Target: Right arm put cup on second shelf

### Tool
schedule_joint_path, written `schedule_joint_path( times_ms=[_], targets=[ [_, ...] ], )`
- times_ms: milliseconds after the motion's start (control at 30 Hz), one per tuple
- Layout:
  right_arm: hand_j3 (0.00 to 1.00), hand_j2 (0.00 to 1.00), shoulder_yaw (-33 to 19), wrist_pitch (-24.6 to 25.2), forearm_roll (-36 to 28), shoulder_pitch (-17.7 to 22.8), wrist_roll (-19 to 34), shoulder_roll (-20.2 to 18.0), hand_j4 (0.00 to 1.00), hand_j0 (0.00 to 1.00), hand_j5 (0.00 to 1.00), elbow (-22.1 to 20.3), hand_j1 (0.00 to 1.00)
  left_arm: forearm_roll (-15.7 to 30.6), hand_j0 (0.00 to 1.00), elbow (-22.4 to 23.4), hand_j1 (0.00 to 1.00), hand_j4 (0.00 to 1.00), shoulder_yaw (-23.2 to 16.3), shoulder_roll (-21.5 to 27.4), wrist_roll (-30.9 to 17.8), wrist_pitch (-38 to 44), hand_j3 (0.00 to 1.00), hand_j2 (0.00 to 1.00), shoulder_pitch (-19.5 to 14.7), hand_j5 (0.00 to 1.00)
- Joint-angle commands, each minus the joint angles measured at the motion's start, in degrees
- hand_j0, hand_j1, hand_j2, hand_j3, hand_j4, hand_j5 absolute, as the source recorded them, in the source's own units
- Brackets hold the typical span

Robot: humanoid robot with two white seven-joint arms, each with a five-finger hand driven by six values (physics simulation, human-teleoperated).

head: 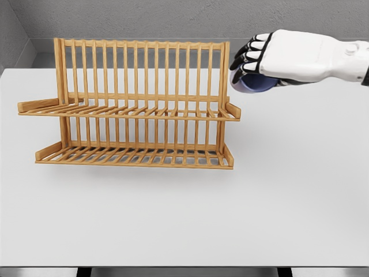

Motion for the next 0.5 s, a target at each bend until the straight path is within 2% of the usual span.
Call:
schedule_joint_path(
  times_ms=[0, 267, 467],
  targets=[
    [0.66, 0.66, 0.1, 0.2, -0.3, 0.0, 0.0, 0.8, 0.66, 0.66, 0.66, 0.0, 0.66, 0.0, 1.0, 0.0, 1.0, 1.0, 0.0, 0.0, 0.0, 0.0, 1.0, 1.0, 0.0, 1.0],
    [0.66, 0.66, 0.2, 0.0, -0.3, -1.4, 0.0, 5.6, 0.66, 0.66, 0.66, 0.0, 0.66, 0.0, 1.0, 0.0, 1.0, 1.0, 0.0, 0.0, 0.0, 0.0, 1.0, 1.0, 0.0, 1.0],
    [0.67, 0.67, 1.5, 0.0, -0.3, -1.4, 0.0, 7.1, 0.67, 0.67, 0.67, 0.0, 0.67, 0.0, 1.0, 0.0, 1.0, 1.0, 0.0, 0.0, 0.0, 0.0, 1.0, 1.0, 0.0, 1.0]
  ],
)
